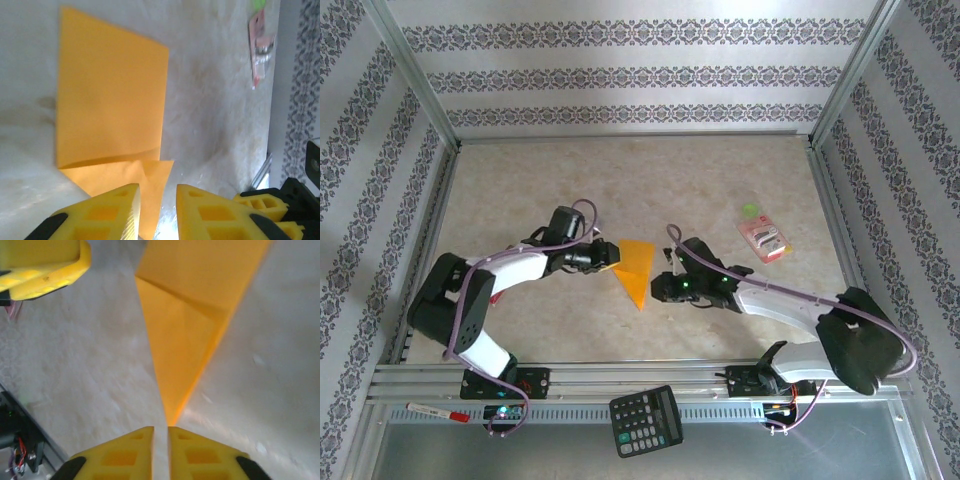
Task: Fold a paper plane with a square sheet of paper (pick it up from the middle)
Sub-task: Fourth fold the wing at the center of the table.
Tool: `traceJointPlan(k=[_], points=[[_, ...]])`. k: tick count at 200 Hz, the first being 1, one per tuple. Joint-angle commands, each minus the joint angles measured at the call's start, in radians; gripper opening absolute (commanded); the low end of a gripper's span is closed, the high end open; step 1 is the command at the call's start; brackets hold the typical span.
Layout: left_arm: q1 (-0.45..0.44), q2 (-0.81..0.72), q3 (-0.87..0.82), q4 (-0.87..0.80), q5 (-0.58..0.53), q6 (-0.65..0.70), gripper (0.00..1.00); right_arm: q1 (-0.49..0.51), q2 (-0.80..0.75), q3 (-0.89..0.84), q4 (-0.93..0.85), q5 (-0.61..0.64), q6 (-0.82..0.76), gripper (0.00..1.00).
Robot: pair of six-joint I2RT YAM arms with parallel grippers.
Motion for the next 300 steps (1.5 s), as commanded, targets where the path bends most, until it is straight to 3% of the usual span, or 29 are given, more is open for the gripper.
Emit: traceJointPlan(k=[1, 23, 69, 143, 162, 210, 254, 300], points=[[0.04, -0.016, -0.007, -0.13, -0.071, 0.068, 0.28, 0.018, 0.092, 0.087, 0.008, 0.071, -0.035, 0.2], [0.041, -0.009, -0.004, -0.134, -0.048, 0.077, 0.32, 0.034, 0.159, 0.132, -0.004, 0.081, -0.042, 0.26], [0.038, 0.023, 0.008, -0.137, -0.036, 0.088, 0.39, 0.019, 0.151, 0.13, -0.087, 0.253, -0.044, 0.37], [0.034, 0.053, 0.016, -0.148, -0.042, 0.098, 0.41, -0.023, 0.286, 0.191, -0.003, 0.105, -0.051, 0.42], [0.034, 0.051, 0.014, -0.154, -0.043, 0.099, 0.42, -0.028, 0.31, 0.203, 0.002, 0.1, -0.057, 0.38], [0.022, 0.029, -0.01, -0.168, -0.037, 0.101, 0.46, -0.06, 0.332, 0.183, 0.015, 0.056, -0.089, 0.12], [-0.008, 0.064, 0.011, -0.144, -0.012, 0.081, 0.49, -0.096, 0.361, 0.158, 0.054, -0.047, -0.126, 0.04], [-0.018, 0.139, 0.055, -0.151, -0.017, 0.083, 0.49, -0.11, 0.375, 0.138, 0.075, -0.077, -0.131, 0.01]])
